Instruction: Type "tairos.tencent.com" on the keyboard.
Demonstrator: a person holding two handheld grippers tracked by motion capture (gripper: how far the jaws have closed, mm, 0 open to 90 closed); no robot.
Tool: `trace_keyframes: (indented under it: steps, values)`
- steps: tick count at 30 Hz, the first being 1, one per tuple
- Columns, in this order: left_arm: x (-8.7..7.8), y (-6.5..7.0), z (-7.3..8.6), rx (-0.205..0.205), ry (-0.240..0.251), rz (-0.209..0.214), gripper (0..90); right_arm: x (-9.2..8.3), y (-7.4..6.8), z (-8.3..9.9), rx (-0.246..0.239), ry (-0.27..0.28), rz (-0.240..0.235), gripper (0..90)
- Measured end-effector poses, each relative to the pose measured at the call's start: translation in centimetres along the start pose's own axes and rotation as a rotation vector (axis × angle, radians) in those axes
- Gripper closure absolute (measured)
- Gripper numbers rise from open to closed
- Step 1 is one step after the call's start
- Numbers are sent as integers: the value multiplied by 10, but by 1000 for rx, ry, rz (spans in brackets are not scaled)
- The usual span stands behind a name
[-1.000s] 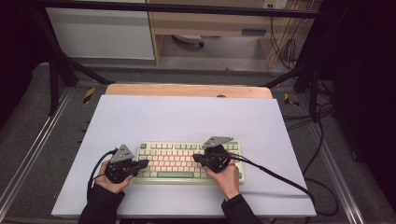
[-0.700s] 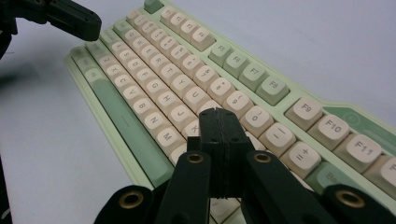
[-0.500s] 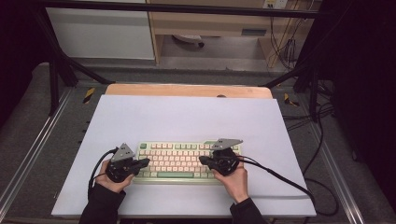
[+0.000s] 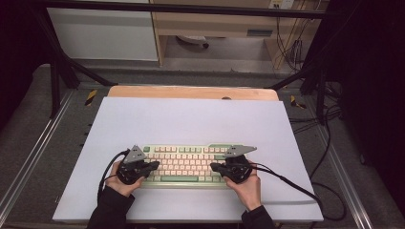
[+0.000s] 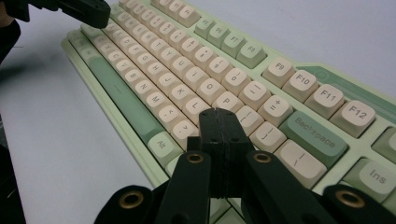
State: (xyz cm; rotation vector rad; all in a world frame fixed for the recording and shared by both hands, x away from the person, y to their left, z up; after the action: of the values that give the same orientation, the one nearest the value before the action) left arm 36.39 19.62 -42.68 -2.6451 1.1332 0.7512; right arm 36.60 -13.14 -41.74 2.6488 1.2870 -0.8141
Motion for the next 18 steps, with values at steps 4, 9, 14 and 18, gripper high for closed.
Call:
trace_keyframes:
  steps: [4, 9, 14, 18]
  values:
    - [5, 1, 0, 3, -8, -6, 898, -1, 0, 1, 1, -1, -1, 900]
    - [9, -1, 2, 1, -18, -8, 898, -1, 0, 3, -1, -2, -2, 900]
    - [10, -2, 3, -1, -14, -9, 898, 0, 0, 3, 1, -4, -6, 900]
    - [10, -2, 3, 0, -12, -9, 898, 0, 0, 3, 0, -3, -4, 900]
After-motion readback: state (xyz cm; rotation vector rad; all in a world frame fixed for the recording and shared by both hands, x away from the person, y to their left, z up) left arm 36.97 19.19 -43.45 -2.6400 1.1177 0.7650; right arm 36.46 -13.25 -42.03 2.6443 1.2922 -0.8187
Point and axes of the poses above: each handheld gripper's, and its own axes: x roughly forward along the jaws, z roughly out of its underside, y roughly to its right, the point moved 1 cm from there along x, roughly forward along the jaws, and after that the axes turned 9 degrees about y, right-handed, at the moved point
